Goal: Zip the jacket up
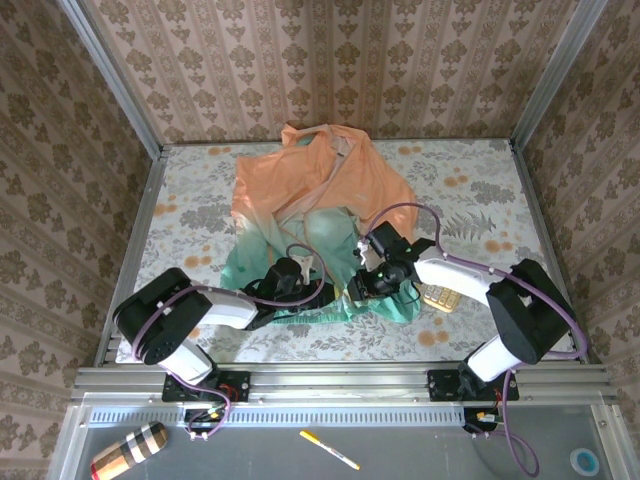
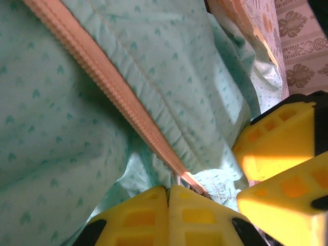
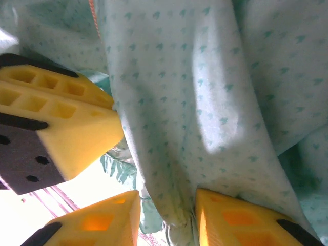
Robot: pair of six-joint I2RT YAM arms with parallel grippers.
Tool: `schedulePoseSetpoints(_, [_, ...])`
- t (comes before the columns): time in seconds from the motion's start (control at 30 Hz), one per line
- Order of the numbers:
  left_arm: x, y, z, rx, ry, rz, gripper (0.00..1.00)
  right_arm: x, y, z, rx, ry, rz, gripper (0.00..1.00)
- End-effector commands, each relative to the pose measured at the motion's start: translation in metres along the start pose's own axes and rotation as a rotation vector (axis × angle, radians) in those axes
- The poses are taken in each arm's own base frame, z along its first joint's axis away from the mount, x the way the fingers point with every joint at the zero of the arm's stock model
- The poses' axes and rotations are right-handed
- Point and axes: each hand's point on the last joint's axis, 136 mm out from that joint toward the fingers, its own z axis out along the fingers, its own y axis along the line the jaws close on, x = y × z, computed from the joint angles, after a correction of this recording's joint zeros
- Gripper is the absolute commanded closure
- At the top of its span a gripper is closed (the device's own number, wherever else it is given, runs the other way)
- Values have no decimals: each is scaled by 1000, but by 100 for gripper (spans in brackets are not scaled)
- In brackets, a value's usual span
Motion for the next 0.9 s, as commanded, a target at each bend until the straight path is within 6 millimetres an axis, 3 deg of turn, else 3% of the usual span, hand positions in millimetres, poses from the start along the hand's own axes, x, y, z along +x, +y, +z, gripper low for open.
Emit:
schedulePoseSetpoints(0.0, [-9, -12, 2, 41, -18, 21, 100, 6, -8, 3, 76, 34, -32, 68])
schedulePoseSetpoints(0.3, [-9, -13, 3, 43, -13, 23, 100, 18, -21, 7, 220, 93, -91, 64])
schedulePoseSetpoints(0.5, [-13, -16, 1, 51, -17, 25, 100, 18, -18, 6, 217, 100, -100, 85])
schedulePoseSetpoints(0.6, [-18, -18, -4, 56, -27, 29, 100, 16, -10, 2, 188, 90, -110, 99])
schedulePoseSetpoints(0.7, [-27, -23, -14, 57, -42, 44, 100, 7, 2, -9, 159, 51, -131, 100])
schedulePoseSetpoints(0.87, [-47, -32, -44, 43, -91, 74, 100, -28, 40, -38, 37, -95, -145, 100])
